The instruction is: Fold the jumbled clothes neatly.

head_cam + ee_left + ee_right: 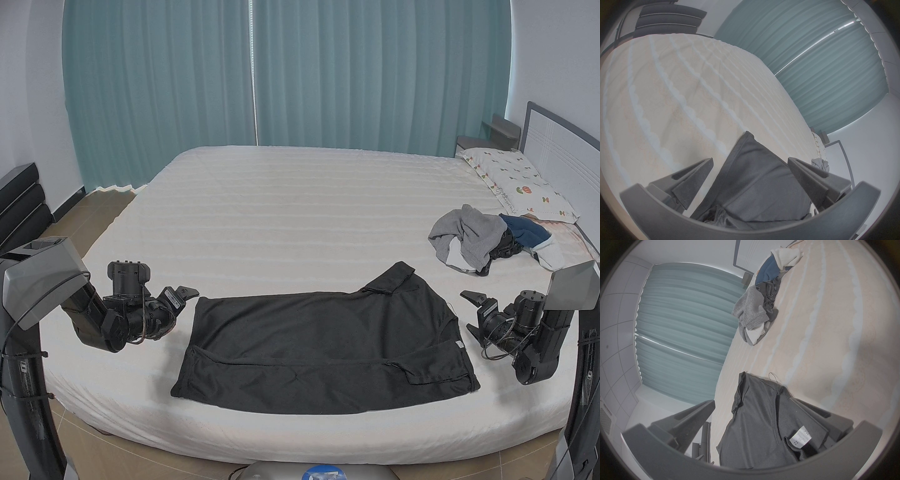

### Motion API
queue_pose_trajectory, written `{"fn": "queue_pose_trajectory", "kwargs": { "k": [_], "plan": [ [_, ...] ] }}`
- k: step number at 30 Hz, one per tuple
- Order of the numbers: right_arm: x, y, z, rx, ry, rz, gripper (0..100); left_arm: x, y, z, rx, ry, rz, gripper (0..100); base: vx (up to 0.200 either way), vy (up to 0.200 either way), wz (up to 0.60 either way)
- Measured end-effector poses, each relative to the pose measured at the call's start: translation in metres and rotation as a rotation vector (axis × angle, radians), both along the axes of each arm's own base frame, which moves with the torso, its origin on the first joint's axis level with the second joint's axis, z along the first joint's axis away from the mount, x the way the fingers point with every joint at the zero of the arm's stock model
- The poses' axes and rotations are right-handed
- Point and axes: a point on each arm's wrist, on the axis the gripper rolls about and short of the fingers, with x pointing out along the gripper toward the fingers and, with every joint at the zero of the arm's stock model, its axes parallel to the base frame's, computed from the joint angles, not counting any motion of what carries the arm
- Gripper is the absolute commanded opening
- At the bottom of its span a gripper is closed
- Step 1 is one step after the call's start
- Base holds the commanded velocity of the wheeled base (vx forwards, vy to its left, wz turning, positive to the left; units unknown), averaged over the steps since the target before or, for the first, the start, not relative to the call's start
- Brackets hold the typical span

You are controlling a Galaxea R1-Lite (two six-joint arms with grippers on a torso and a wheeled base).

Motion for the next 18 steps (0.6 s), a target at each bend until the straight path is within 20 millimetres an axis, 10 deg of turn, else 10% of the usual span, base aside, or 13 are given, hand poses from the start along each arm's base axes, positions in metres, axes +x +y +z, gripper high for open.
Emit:
{"fn": "queue_pose_trajectory", "kwargs": {
  "k": [18],
  "plan": [
    [-0.001,0.002,-0.002,-0.012,0.006,0.007,100,0.054,-0.004,0.011,-0.023,-0.123,0.012,100,0.0,0.0,0.0]
  ]
}}
